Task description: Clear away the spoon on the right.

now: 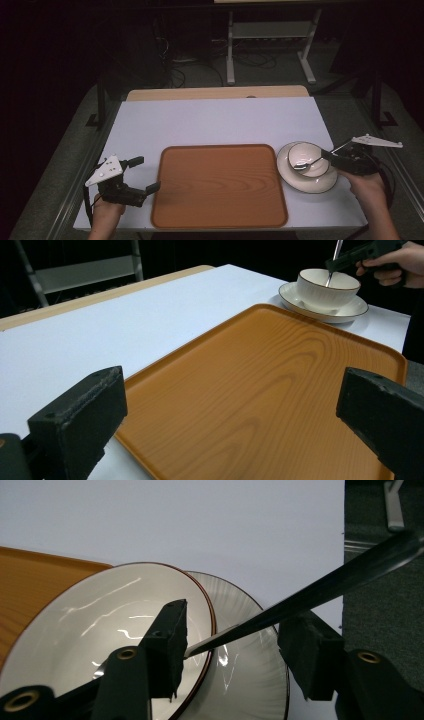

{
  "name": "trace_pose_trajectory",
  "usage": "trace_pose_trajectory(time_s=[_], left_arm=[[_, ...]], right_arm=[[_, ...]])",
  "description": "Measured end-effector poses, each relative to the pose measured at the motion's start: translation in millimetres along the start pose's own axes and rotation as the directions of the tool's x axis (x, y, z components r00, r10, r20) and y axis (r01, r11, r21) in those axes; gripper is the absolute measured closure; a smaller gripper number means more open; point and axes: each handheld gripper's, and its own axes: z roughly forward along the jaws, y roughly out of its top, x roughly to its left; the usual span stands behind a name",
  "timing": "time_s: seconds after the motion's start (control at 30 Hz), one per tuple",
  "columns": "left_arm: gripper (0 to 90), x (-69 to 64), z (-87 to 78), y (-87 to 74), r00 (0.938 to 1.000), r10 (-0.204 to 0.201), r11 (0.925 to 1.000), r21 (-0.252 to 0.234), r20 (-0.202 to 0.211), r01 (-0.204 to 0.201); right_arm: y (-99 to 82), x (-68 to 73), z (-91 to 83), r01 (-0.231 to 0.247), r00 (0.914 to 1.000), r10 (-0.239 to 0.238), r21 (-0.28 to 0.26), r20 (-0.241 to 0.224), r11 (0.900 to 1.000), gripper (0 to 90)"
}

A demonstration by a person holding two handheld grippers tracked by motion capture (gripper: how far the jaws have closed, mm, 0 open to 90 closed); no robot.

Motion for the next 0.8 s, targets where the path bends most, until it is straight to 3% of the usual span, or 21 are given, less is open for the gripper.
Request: trace_pose_trajectory(time_s=[0.17,0.2,0.3,0.4,0.8], left_arm=[[0.0,0.1,0.0,0.0,1.0,0.0,1.0,0.0,-0.001,0.0],[0.0,0.0,-0.1,0.0,1.0,0.001,1.0,0.0,0.0,-0.001],[0.0,-0.2,0.1,0.1,1.0,0.001,1.0,0.0,0.0,-0.001],[0.0,-0.1,0.0,0.1,1.0,0.001,1.0,0.0,0.0,-0.001],[0.0,0.3,-0.3,0.0,1.0,0.0,1.0,-0.002,-0.002,0.0]], right_arm=[[-1.4,0.2,6.3,0.004,1.0,-0.004,0.008,-0.006,1.0,52.9],[-1.2,0.8,6.0,0.011,0.9999,-0.011,0.005,-0.013,0.9999,58.6],[-0.7,1.7,4.2,0.023,0.9997,-0.023,-0.009,-0.009,0.9997,63.8],[0.1,1.8,2.0,0.02,0.9998,-0.021,-0.022,-0.008,0.9995,67.0],[10.4,17.5,-6.6,0.082,0.9959,-0.085,-0.084,-0.032,0.9931,77.2]])
